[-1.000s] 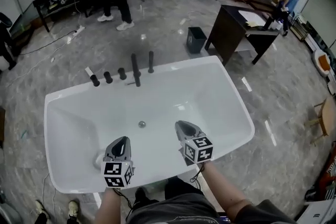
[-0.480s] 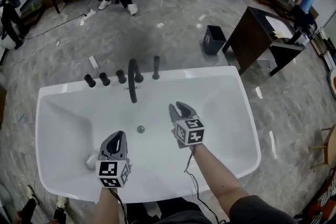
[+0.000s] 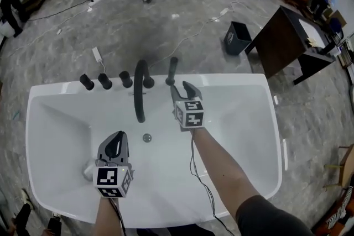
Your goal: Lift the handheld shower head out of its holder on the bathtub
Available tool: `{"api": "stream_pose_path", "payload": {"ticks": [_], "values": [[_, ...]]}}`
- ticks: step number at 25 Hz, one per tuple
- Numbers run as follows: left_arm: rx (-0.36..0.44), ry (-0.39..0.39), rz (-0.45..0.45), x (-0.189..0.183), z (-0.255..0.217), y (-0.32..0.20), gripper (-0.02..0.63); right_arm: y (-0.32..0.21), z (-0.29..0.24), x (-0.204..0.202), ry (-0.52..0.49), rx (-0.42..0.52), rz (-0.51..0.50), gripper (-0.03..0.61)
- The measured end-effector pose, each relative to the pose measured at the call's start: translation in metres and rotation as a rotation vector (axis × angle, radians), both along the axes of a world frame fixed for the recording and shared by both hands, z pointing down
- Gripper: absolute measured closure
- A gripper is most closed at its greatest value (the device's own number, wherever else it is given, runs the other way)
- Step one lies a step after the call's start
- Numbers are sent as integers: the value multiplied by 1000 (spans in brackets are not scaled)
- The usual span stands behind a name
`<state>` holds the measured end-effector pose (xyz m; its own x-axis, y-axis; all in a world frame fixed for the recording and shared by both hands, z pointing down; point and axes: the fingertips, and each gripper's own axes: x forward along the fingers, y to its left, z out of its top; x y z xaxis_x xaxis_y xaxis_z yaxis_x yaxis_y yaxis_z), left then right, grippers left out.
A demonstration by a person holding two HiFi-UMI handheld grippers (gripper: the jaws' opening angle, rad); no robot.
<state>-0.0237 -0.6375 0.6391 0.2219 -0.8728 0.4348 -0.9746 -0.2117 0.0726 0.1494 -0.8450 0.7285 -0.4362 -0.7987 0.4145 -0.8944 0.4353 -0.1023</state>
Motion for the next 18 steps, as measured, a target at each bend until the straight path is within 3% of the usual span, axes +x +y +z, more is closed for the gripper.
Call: {"api": "stream_pose_path", "payload": {"ticks": [10,18], "values": [[-7,30,-59,-24,38,-37,589,-79,47,-30,19,31,27,399],[-29,41,-71,-30,48,-28,589,-87,41,-42,106,49,-45,442]]}}
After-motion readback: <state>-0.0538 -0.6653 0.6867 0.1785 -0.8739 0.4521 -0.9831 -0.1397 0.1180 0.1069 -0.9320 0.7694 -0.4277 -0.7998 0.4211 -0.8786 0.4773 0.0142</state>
